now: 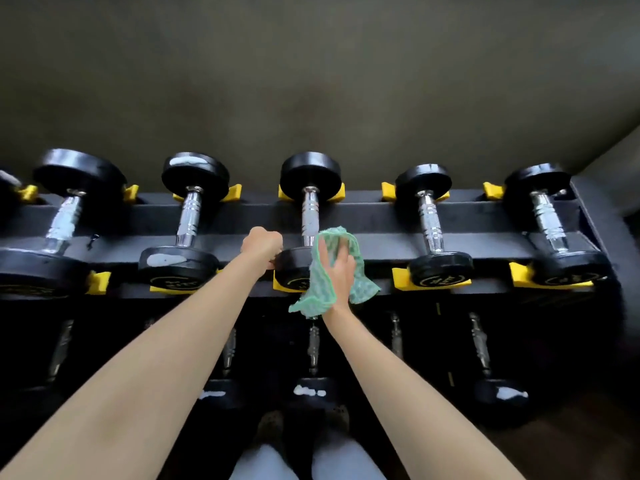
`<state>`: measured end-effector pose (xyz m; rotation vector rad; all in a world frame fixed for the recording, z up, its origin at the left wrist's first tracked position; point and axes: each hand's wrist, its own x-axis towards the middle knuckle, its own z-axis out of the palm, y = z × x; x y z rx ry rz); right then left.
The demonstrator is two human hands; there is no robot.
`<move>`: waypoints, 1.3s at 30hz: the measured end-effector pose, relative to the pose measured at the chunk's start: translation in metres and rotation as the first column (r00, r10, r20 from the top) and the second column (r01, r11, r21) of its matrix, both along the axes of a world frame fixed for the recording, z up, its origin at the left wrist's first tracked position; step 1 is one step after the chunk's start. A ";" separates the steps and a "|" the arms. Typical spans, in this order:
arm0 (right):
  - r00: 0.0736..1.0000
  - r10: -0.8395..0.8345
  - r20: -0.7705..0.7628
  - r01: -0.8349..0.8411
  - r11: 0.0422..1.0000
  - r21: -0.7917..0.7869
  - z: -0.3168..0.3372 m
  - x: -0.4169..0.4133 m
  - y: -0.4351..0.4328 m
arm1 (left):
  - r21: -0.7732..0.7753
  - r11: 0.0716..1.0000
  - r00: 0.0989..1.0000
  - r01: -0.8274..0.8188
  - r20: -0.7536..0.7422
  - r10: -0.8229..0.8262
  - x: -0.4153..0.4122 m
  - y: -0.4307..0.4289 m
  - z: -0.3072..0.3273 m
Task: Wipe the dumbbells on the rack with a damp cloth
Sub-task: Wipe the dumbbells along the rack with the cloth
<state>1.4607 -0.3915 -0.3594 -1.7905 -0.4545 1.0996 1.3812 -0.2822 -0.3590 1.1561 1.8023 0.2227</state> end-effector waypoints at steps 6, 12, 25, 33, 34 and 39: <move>0.977 -0.141 -0.158 0.142 0.990 -0.007 -0.016 0.018 -0.004 | 0.031 0.997 0.983 0.070 -0.174 -0.064 0.011 -0.011 0.016; 0.718 -0.329 -0.613 0.388 0.921 -0.040 -0.040 0.052 -0.011 | 0.047 0.988 0.959 0.144 -0.252 -0.128 0.018 -0.012 0.021; 0.299 -0.164 -0.940 0.442 0.897 -0.016 -0.018 0.113 0.043 | -0.002 1.000 0.996 0.031 -0.081 -0.031 0.026 0.020 0.030; 0.410 -0.285 -0.866 0.297 0.940 -0.169 -0.024 0.105 0.094 | -0.077 0.997 1.000 0.004 -0.011 -0.005 0.029 0.037 0.017; 0.443 -0.274 -0.854 0.234 0.955 -0.185 -0.023 0.102 0.098 | -0.079 0.997 1.000 0.009 -0.007 -0.009 0.030 0.040 0.016; 0.536 -0.127 -0.835 -0.030 0.985 -0.170 -0.013 0.092 0.119 | -0.102 0.995 1.000 0.018 0.008 -0.017 0.031 0.045 0.010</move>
